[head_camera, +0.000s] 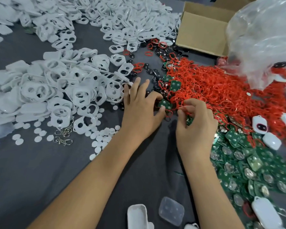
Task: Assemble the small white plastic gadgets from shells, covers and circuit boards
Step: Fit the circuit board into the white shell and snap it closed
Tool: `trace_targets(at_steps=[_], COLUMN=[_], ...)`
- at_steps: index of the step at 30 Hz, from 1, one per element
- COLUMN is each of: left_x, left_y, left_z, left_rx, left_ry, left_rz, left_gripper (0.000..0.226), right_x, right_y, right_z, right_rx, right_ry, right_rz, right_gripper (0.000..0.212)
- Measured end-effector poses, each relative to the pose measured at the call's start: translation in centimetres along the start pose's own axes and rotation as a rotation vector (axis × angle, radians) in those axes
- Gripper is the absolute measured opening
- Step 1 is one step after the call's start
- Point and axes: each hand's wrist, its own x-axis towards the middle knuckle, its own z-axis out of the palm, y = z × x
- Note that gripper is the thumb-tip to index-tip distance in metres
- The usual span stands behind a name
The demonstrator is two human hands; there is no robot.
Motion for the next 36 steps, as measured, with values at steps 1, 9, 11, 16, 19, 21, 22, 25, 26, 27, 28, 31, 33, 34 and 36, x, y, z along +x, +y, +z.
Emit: trace_targets(at_steps=[1,9,11,16,19,21,22,25,26,27,28,31,33,34,36], left_x=[0.0,0.0,-0.1,-0.1,-0.2,-0.3,-0.3,-0.5,-0.5,-0.5,-0.5,-0.5,-0.5,-0.6,-0.6], left_y=[0.0,0.7,0.8,0.8,0.0,-0.6,-0.8,-0.8,-0.8,-0.7,-0.7,-0.5,-0.4,-0.4,-0.4], left_z=[-0.1,-0.8,-1.0,-1.2,-1.2,-0.9,-0.8,-0.6,-0.6,-0.5,-0.5,-0.5,-0.4,-0.4,-0.4], left_rx=[-0.037,-0.296,-0.341,-0.224,-0.034,0.070,0.105,0.143,0.147,0.150,0.152,0.143,0.137,0.140,0.144], left_ry=[0.016,0.168,0.172,0.312,0.345,0.265,0.230,0.184,0.188,0.198,0.211,0.219,0.179,0.156,0.131], left_rz=[-0.001,0.114,0.146,0.065,-0.051,-0.080,-0.088,-0.091,-0.086,-0.082,-0.081,-0.088,-0.091,-0.092,-0.087], left_gripper=[0.024,0.007,0.008,0.019,0.026,0.026,0.026,0.029,0.029,0.028,0.026,0.020,0.021,0.022,0.020], right_x=[0.0,0.1,0.1,0.1,0.1,0.0,0.0,-0.1,-0.1,-0.2,-0.2,-0.3,-0.2,-0.2,-0.2], right_y=[0.0,0.4,0.3,0.0,0.0,0.0,0.1,0.2,0.3,0.3,0.3,0.3,0.3,0.4,0.3], right_z=[0.0,0.2,0.3,0.0,0.1,0.1,0.2,0.4,0.5,0.6,0.6,0.7,0.6,0.6,0.6], right_rx=[-0.002,-0.012,-0.030,-0.057,-0.069,-0.075,-0.080,-0.101,-0.114,-0.129,-0.142,-0.156,-0.142,-0.132,-0.128], right_ry=[0.002,0.064,0.040,0.019,0.014,0.026,0.035,-0.009,-0.036,-0.056,-0.071,-0.090,-0.080,-0.079,-0.099], right_rz=[-0.004,-0.103,-0.130,-0.078,-0.039,-0.027,-0.027,-0.042,-0.050,-0.060,-0.067,-0.075,-0.086,-0.096,-0.116], right_gripper=[0.022,0.011,0.012,0.012,0.012,0.012,0.012,0.009,0.009,0.010,0.011,0.012,0.012,0.011,0.011])
